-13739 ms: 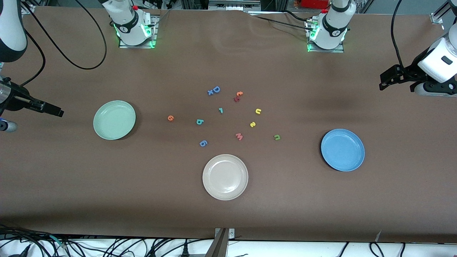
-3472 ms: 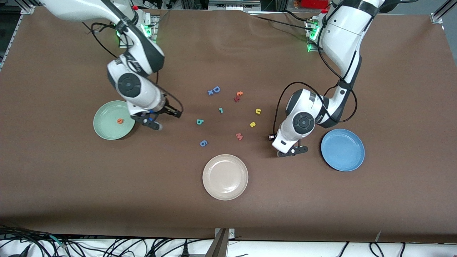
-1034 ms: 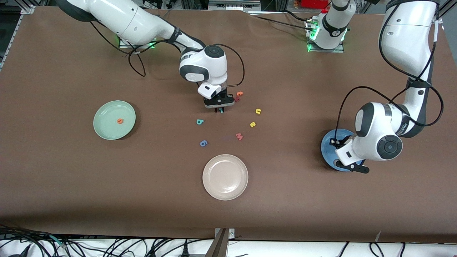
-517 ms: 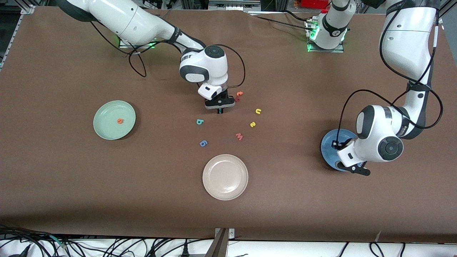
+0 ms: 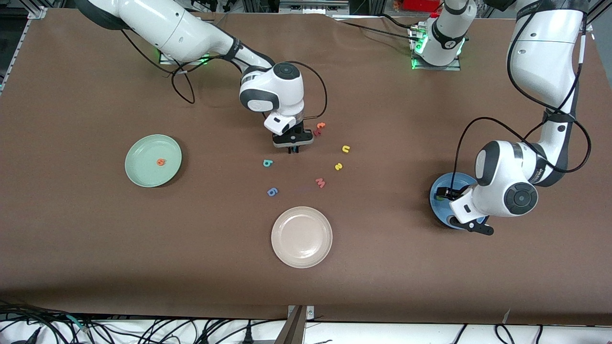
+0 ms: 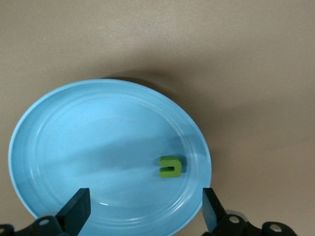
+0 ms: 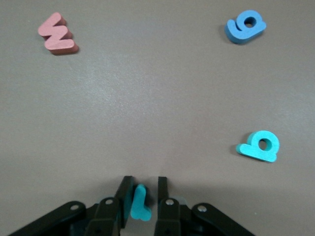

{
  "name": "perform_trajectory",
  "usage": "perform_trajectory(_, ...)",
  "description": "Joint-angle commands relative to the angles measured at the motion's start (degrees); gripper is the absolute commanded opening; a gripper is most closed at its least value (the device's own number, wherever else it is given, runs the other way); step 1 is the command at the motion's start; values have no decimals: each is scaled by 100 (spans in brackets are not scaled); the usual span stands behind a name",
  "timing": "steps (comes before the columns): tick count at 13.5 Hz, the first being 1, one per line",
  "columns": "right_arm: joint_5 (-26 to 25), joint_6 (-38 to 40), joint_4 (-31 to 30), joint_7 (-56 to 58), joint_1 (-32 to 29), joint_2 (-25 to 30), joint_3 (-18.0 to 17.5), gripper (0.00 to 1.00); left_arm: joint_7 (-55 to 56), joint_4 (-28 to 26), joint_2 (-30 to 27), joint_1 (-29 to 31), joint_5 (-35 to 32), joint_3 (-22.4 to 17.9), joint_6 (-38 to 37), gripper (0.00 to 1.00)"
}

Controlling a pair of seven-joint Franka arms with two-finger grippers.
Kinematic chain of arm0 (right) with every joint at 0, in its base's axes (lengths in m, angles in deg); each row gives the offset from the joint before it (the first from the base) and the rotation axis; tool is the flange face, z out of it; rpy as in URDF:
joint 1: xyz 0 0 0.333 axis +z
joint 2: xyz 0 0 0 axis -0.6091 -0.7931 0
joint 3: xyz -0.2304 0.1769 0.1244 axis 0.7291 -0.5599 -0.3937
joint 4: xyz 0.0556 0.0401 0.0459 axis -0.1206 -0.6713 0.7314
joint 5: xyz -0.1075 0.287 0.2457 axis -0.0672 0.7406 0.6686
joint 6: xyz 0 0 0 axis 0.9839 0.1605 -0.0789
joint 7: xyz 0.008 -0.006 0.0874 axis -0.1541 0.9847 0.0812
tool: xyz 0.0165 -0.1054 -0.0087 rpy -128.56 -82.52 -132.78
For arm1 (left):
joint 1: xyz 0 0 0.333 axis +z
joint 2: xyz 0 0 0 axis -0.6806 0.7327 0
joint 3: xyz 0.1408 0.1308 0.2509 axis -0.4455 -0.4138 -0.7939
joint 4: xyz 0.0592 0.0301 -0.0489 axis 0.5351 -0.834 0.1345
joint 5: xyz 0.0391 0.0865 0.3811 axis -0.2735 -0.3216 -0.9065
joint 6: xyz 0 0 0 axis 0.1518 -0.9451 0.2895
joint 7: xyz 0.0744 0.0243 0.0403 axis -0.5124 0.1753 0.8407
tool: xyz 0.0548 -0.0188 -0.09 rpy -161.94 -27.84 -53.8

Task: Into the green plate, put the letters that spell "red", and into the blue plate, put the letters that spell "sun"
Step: 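Release the green letter on the blue plate while the right gripper grasps, then carry the cyan letter to the green plate while the left gripper reaches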

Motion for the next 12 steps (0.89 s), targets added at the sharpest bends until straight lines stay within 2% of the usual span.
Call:
perform_trajectory(1,-162,1,145,-72,113,-156,74,25,166,-10,-66,-5,-66,34,-26,100)
perform_trajectory(3,-205,1,145,-72,113,-156,74,13,455,-37,-75,-23,223,69,-61,100)
perform_trajectory(5,-241,1,145,-72,113,-156,74,2,885,-72,-101,-14,259,270,-167,100)
perform_trajectory(9,-189,44,275,-2,78,-139,66,0,1818,-212,-241,4,260,640,-167,100)
perform_trajectory(12,-144,115,408,51,-10,-121,39,0,1916,-292,-268,-5,251,868,-167,100)
